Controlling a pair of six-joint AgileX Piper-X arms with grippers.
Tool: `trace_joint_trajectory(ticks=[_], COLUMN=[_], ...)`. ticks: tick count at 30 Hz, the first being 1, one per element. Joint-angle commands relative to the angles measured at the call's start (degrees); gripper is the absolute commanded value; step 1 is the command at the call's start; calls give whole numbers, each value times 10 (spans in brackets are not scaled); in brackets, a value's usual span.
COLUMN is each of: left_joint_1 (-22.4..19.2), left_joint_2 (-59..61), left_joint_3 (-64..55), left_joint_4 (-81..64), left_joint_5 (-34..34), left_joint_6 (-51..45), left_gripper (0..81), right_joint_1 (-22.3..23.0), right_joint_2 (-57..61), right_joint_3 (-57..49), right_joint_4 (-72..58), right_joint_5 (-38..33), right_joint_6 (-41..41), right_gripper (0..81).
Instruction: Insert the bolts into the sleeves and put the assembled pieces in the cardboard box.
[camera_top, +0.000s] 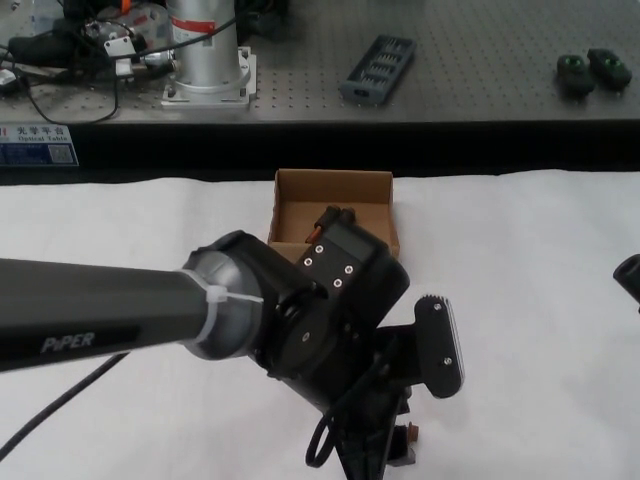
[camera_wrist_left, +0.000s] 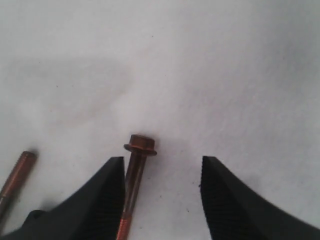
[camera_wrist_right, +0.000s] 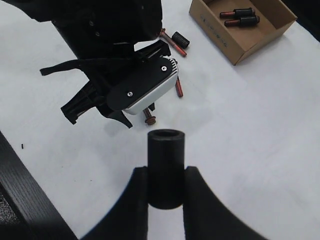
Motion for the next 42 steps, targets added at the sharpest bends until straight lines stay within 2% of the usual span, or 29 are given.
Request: trace_joint_trajectory(ticks=[1,9,15,20,37,39,42], left_joint_1=[-2,-1,-1,1,42,43,43], left_joint_2=[11,32,41,41,70,70,70], left_joint_3=[-5,-5,-5,-5,-5,-5,-5], left_joint_4=[-6,-15,-43,-50,-42,-33,-22], left_joint_5=[6,4,2,0,4,4,4], left_joint_6=[7,11,11,11,11,11,11], left_gripper=[346,343,284,284,283,250,136], right_joint_1=[0,0,0,0,0,0,0], right_joint_2=[-3,-3,-3,-3,-3,-3,-3], right_joint_3=[-1,-1,-1,-1,-1,-1,-1], right_joint_4=[-1,0,11,13,14,14,14], right_joint_5=[-2,-4,-3,-3,-3,-3,-3], right_joint_6=[1,1,1,1,-4,-4,-4], right_gripper=[27,27,27,27,27,27,27])
